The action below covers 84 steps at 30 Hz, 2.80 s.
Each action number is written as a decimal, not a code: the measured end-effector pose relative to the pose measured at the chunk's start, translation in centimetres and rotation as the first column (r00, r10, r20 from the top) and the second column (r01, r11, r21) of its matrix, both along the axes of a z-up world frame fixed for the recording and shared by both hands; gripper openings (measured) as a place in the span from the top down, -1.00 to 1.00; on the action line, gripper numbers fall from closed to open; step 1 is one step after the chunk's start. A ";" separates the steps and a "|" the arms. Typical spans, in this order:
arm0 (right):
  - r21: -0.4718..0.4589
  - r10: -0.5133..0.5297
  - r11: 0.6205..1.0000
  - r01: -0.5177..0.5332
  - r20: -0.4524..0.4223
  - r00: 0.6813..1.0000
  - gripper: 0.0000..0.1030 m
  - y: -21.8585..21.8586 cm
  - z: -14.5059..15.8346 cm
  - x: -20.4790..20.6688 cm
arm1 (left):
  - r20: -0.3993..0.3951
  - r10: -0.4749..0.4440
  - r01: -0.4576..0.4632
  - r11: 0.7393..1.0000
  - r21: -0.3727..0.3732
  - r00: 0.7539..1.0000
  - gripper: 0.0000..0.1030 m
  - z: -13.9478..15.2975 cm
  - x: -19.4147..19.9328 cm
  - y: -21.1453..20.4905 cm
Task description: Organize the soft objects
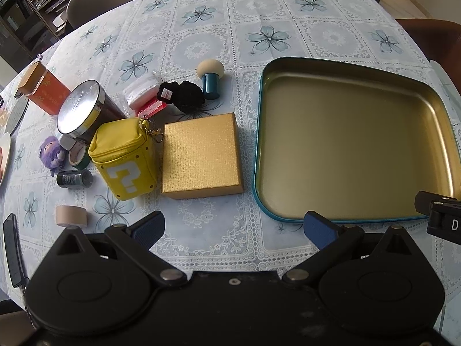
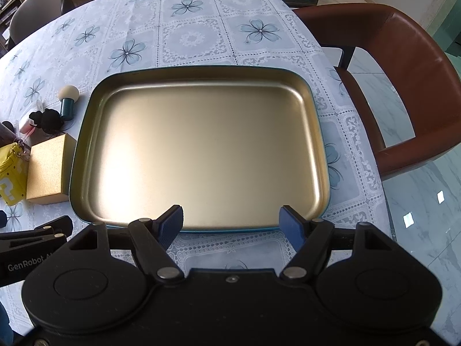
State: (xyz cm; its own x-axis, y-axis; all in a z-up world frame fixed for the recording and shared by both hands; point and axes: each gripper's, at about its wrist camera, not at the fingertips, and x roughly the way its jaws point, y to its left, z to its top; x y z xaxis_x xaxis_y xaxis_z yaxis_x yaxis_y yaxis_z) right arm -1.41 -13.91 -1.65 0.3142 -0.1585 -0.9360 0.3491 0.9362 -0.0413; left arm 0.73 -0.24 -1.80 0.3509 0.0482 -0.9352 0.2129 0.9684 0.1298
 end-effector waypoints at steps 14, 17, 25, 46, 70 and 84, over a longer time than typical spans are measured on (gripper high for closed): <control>0.003 0.005 1.000 -0.005 -0.007 1.000 -0.34 0.0 -0.2 0.3 | -0.006 0.003 -0.003 1.000 0.000 1.000 -1.00 -0.2 0.2 0.1; 0.001 0.006 1.000 -0.006 -0.007 1.000 -0.34 0.1 -0.2 0.3 | -0.006 0.005 -0.005 1.000 0.000 1.000 -1.00 -0.2 0.2 0.2; -0.002 0.009 1.000 -0.009 -0.008 1.000 -0.34 0.4 -0.2 0.3 | -0.006 0.005 -0.005 1.000 0.001 1.000 -1.00 -0.2 0.2 0.2; -0.004 0.019 1.000 -0.019 -0.010 1.000 -0.34 0.2 -0.3 0.5 | -0.009 0.009 -0.009 1.000 0.003 1.000 -1.00 -0.2 0.4 0.0; 0.042 0.054 0.998 -0.053 -0.023 0.998 -0.35 4.8 -0.7 3.1 | -0.053 0.086 -0.087 0.996 -0.005 0.995 -1.00 -0.4 1.4 7.0; 0.007 0.065 0.998 -0.065 -0.051 0.997 -0.35 11.7 -0.5 4.6 | -0.069 0.077 -0.079 0.996 -0.033 0.995 -1.00 -0.2 3.0 14.0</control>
